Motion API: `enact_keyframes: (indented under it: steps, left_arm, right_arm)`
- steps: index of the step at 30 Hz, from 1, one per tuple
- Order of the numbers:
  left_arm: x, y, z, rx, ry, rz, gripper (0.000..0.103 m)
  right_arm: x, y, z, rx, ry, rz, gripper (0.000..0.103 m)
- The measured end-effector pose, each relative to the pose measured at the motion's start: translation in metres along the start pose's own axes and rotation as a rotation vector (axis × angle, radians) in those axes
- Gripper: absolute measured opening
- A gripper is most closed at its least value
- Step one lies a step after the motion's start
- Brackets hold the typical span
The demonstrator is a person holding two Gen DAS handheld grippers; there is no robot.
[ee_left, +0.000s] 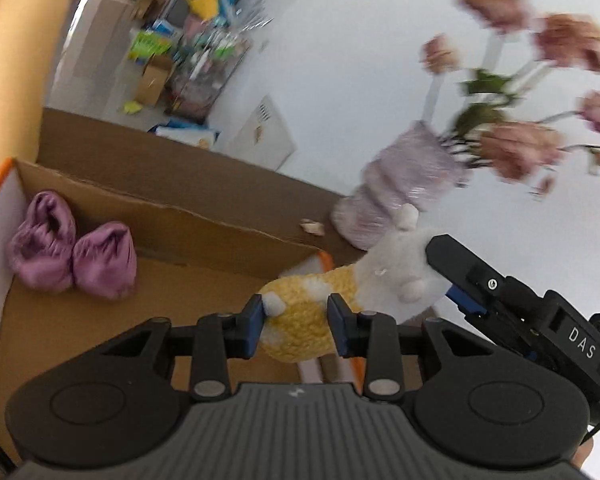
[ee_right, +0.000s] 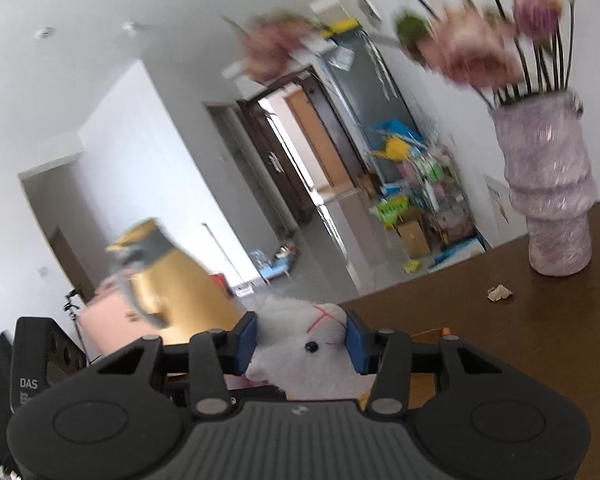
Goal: Organize soft objects
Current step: 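Carry the alpaca into the cardboard box and open both grippers, then withdraw both grippers toward the lavender fuzzy headband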
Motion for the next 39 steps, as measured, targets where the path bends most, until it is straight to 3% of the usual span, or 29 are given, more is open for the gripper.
enact_keyframes:
  steps: [7,12,18,19,23,29,30,35,39]
  left_arm:
    - [0.066,0.026,0.082,0.106,0.124,-0.030,0.039]
    - [0.078,0.027,0.106,0.141,0.195,0.016,0.045]
    - [0.068,0.026,0.109,0.148,0.203,0.056,0.059]
    - [0.066,0.027,0.105,0.140,0.212,0.067,0.065]
    - [0.052,0.035,0.075,0.100,0.226,0.102,0.068]
    - [0.012,0.045,-0.001,0.018,0.308,0.226,0.078]
    - [0.006,0.044,-0.014,0.009,0.322,0.242,0.084]
    - [-0.018,0.022,-0.092,-0.045,0.395,0.345,0.093]
    - [-0.021,-0.001,-0.142,-0.068,0.492,0.408,0.094]
  right_arm:
    - [-0.037,-0.016,0.092,0.105,-0.039,-0.007,0.045]
    - [-0.039,-0.026,0.103,0.111,-0.073,-0.068,0.048]
    - [-0.051,-0.028,0.101,0.098,-0.143,-0.076,0.067]
    - [-0.048,-0.024,0.095,0.076,-0.146,-0.089,0.067]
    - [-0.036,-0.006,0.065,0.038,-0.171,-0.119,0.076]
    - [-0.023,0.023,-0.006,0.012,-0.264,-0.179,0.086]
    - [-0.023,0.024,-0.019,0.020,-0.285,-0.193,0.087]
    - [-0.026,0.015,-0.081,0.076,-0.362,-0.262,0.088]
    - [-0.017,-0.007,-0.126,0.075,-0.385,-0.339,0.096]
Point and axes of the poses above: each gripper's, at about its wrist camera, not at the fingertips, and z roughly the way its jaws point, x to its left, y to its top, the point moved 9 cm from there along z, roughly the way its jaws point, and after that the axes turned 11 degrees about -y, right-handed, at the moved point
